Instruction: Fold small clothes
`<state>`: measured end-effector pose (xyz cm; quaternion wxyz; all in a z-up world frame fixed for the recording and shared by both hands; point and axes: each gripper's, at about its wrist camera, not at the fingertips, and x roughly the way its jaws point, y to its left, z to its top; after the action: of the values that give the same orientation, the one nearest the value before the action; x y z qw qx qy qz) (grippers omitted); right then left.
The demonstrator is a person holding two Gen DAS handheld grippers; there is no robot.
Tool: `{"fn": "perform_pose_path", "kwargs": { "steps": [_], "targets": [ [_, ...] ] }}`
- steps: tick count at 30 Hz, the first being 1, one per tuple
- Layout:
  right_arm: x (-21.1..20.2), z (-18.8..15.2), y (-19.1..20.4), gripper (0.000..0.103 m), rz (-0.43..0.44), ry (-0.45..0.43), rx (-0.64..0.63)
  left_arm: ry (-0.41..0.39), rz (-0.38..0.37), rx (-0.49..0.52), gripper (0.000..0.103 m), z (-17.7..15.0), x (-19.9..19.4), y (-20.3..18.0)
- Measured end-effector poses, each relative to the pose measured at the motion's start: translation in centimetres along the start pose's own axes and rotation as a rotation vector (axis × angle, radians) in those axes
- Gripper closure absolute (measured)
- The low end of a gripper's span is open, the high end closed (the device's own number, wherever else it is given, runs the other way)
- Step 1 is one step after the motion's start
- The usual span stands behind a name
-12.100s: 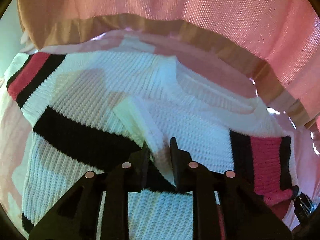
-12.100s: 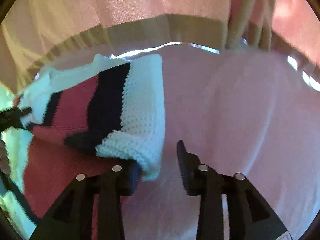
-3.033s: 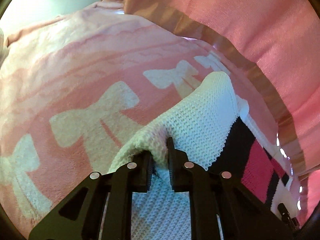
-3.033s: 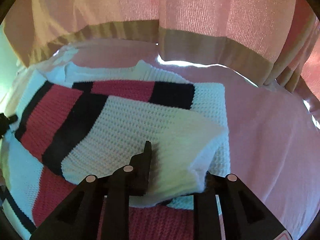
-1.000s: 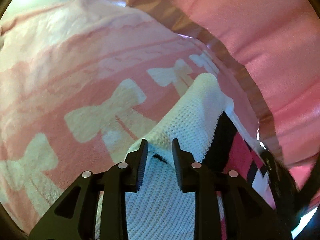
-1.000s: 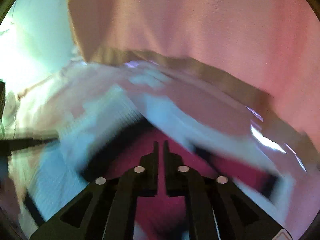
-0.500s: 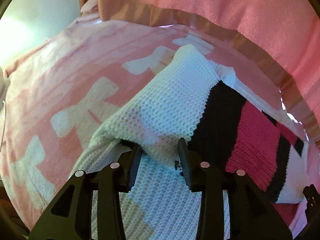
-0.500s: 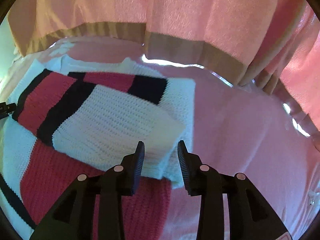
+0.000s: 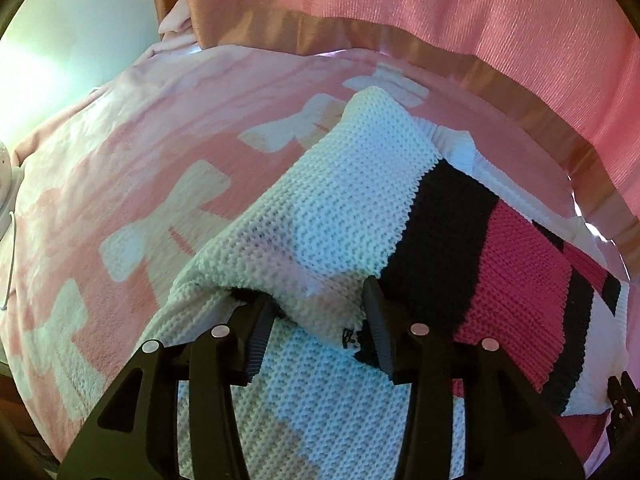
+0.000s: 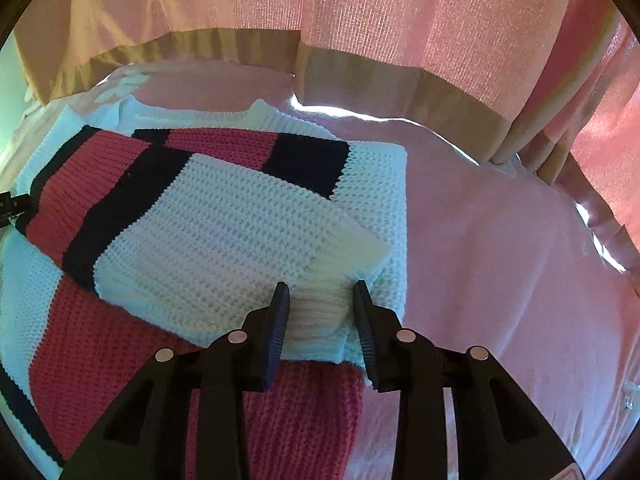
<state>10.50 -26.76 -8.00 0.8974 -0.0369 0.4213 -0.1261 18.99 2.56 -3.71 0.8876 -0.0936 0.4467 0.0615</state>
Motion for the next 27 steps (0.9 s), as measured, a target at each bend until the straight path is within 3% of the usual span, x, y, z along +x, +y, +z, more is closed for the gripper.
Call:
{"fn": "perform_pose_path", "kwargs": {
  "steps": [13, 20, 22, 26, 27],
  "targets": [
    [0.1, 0.2, 0.2, 0.08, 0.002, 0.0, -0.01, -0.006, 0.002, 0.01, 0.058, -0.1, 0.1, 0.1],
    [-0.1, 0.4, 0.1, 0.095, 0.012, -0.004, -0.006, -0.007, 0.002, 0.012, 0.058, -0.1, 0.2, 0.1],
    [-1.0, 0.7, 0.0, 0.096, 0.023, -0.043, -0.004, -0.006, 0.0, 0.008, 0.058, -0.2, 0.1, 0.1],
    [-6.6, 2.7, -1.2, 0.097, 0.078, -0.284, 0.043, -0.007, -0.006, 0.005, 0.058, -0.2, 0.1, 0.3],
    [-6.6, 2.8, -1.5, 0.097, 0.071, -0.295, 0.04, -0.009, -0.003, 0.007, 0.058, -0.3, 0.1, 0.3]
  ]
}}
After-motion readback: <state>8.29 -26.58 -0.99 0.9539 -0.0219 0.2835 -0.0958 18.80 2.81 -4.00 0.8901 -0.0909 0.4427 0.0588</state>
